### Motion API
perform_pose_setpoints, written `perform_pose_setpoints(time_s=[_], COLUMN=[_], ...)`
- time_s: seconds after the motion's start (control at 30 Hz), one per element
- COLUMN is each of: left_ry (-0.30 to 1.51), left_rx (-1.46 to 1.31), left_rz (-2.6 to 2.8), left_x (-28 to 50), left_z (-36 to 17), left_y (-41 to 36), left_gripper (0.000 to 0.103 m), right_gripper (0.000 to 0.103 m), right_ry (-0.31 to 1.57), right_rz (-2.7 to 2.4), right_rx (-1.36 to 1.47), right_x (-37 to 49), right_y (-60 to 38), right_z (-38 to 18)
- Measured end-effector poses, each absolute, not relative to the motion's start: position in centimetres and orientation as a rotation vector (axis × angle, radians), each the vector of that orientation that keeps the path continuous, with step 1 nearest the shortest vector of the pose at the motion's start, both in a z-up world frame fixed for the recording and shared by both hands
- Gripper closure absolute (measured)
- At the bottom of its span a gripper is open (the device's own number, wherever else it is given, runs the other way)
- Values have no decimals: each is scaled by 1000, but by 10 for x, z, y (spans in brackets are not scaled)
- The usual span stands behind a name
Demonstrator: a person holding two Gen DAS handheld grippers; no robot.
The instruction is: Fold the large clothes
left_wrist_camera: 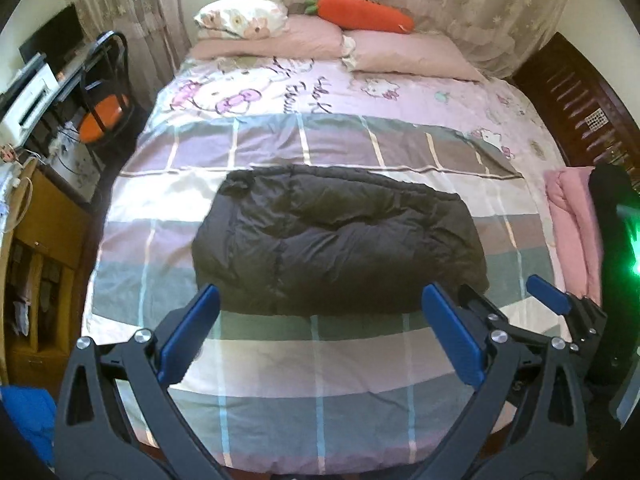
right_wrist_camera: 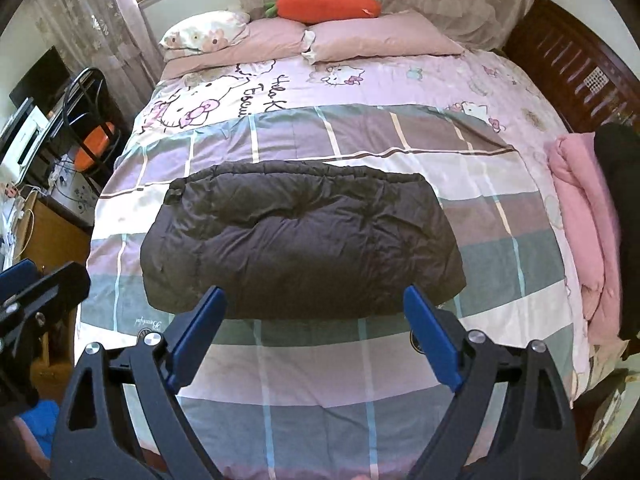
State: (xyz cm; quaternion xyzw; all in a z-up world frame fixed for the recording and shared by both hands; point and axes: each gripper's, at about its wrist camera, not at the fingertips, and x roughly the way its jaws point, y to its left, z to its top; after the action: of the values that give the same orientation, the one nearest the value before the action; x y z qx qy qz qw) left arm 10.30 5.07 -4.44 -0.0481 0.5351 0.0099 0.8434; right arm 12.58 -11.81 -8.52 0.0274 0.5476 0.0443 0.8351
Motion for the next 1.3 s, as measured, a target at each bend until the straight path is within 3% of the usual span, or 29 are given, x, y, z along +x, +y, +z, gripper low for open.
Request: perform_pose_setpoints(time_s=[1.3], left_ry=[1198], left_rx=[-156], left_rz=[3], left_x=[115], left_z=[-71], left_y=[58], left_gripper=[2], right_gripper=[12], right_ry=[1186], right_rz=[43], right_rx=[19], right_x=[138], right_y=[-125], right_z=[-92])
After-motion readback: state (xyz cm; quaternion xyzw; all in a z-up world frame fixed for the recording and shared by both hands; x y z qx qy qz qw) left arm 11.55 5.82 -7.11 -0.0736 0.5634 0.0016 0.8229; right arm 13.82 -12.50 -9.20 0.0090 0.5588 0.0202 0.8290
